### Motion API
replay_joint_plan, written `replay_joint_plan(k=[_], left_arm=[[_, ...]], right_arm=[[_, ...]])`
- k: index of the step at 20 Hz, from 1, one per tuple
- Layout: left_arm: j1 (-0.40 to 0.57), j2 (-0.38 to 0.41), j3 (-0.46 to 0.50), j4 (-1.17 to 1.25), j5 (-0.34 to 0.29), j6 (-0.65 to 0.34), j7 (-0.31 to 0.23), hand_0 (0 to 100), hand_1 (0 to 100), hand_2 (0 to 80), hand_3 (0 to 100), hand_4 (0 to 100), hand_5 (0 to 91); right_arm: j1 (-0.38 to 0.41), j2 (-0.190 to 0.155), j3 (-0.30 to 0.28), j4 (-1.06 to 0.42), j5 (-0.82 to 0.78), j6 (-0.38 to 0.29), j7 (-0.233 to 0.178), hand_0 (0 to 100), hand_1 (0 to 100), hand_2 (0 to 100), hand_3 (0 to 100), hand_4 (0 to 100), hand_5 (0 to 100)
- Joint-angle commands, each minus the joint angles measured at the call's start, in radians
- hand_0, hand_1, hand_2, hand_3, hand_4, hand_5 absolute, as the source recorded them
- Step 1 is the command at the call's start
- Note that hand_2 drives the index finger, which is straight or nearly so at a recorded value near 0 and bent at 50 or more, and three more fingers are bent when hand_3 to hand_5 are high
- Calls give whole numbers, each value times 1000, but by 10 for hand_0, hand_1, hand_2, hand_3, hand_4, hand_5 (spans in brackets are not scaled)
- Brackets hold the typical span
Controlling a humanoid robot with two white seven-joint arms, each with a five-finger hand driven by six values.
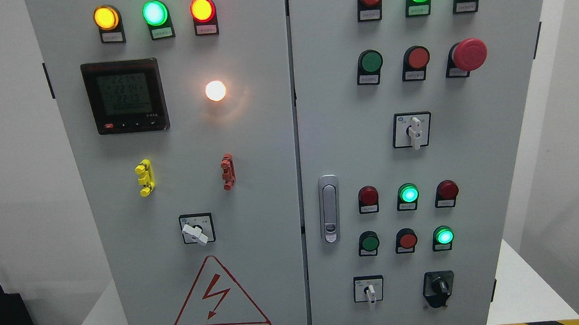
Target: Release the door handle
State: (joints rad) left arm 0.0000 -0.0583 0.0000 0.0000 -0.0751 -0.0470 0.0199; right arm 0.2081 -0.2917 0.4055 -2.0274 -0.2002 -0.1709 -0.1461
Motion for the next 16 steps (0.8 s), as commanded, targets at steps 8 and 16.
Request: replay_joint_plan(k=[8, 16], left_arm=[[-3, 0, 2, 9, 0, -1, 0, 120, 389, 0, 0, 0, 0], [-3, 0, 2, 9, 1, -1, 0, 120, 389, 0, 0, 0, 0]], right_arm=[[-4, 6, -5, 1, 1, 2, -18, 370, 0, 0, 0, 0, 0], [-10, 14, -11, 7, 107, 1, -21, 369, 0, 0, 0, 0, 0]])
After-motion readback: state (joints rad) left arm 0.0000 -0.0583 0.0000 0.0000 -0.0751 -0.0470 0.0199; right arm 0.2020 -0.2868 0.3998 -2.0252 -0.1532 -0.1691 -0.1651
